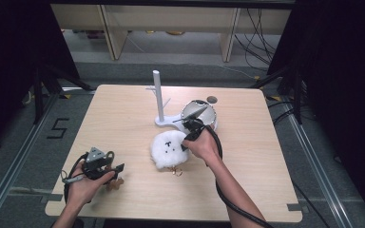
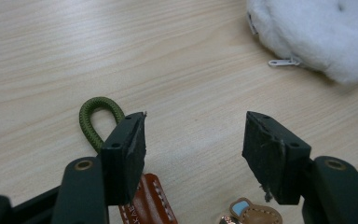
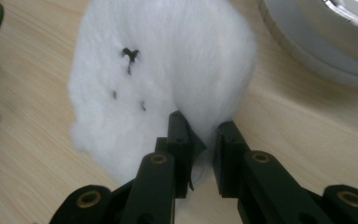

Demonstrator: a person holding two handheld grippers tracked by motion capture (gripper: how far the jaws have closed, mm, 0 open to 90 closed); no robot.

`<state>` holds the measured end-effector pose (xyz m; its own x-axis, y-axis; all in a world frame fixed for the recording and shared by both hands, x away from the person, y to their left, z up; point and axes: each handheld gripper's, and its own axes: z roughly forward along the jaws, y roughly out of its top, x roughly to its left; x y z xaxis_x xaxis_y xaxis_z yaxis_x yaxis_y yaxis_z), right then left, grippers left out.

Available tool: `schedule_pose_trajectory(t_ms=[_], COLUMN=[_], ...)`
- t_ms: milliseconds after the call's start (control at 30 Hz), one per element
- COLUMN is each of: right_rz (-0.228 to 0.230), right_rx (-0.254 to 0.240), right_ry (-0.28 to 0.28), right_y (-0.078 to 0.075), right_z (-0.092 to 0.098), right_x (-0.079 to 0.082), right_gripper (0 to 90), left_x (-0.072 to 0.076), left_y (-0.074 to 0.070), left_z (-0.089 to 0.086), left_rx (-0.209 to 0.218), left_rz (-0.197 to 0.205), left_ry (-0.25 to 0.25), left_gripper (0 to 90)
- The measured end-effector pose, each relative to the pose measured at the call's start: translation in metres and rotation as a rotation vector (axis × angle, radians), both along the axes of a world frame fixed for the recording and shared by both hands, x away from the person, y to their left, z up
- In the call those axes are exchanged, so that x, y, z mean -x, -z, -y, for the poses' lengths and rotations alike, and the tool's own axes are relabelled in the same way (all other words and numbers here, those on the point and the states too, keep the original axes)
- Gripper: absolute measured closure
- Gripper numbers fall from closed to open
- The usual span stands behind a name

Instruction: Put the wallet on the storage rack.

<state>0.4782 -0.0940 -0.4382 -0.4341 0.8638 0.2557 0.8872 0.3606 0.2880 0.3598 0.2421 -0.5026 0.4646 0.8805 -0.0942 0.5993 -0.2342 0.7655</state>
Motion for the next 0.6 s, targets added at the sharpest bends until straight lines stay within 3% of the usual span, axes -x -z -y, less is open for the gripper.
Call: schedule_pose_trajectory(t_ms=[33, 67, 167, 200, 400, 433, 500, 567, 600], right_rz=[0.009, 0.032, 0.048, 0.066, 0.075, 0.09, 0.135, 0.116, 0.127], right_rx=[0.004, -0.002, 0.005, -0.007, -0.004, -0.011, -0.021, -0.011, -0.016], right_ry=[0.0, -0.022, -0.008, -0.012, 0.015, 0.008, -0.026, 0.009, -0.001], right_y=[-0.004, -0.006, -0.016, -0.018, -0.028, -0.032, -0.034, -0.037, -0.039], right_z=[0.001, 0.003, 0.006, 0.008, 0.013, 0.017, 0.022, 0.024, 0.027], right_x=[0.002, 0.003, 0.008, 0.009, 0.016, 0.018, 0.018, 0.02, 0.02], right_gripper=[80.1, 80.1, 80.2, 80.2, 80.2, 80.2, 80.2, 80.2, 80.2], left_x=[0.0, 0.0, 0.0, 0.0, 0.0, 0.0, 0.0, 0.0, 0.0], left_y=[-0.001, -0.001, 0.0, -0.002, -0.001, 0.0, 0.0, -0.001, -0.001], left_z=[-0.003, -0.002, -0.001, -0.004, -0.004, -0.001, -0.002, -0.005, -0.005], left_rx=[-0.033, -0.028, -0.018, -0.051, -0.04, -0.006, -0.005, -0.042, -0.041], left_rz=[-0.011, -0.008, -0.002, -0.014, -0.005, 0.008, 0.006, -0.01, -0.011], left_ry=[0.021, 0.018, 0.002, 0.019, 0.012, -0.012, -0.006, 0.017, 0.016], left_gripper=[38.5, 38.4, 38.4, 38.3, 38.4, 38.3, 38.3, 38.3, 38.3])
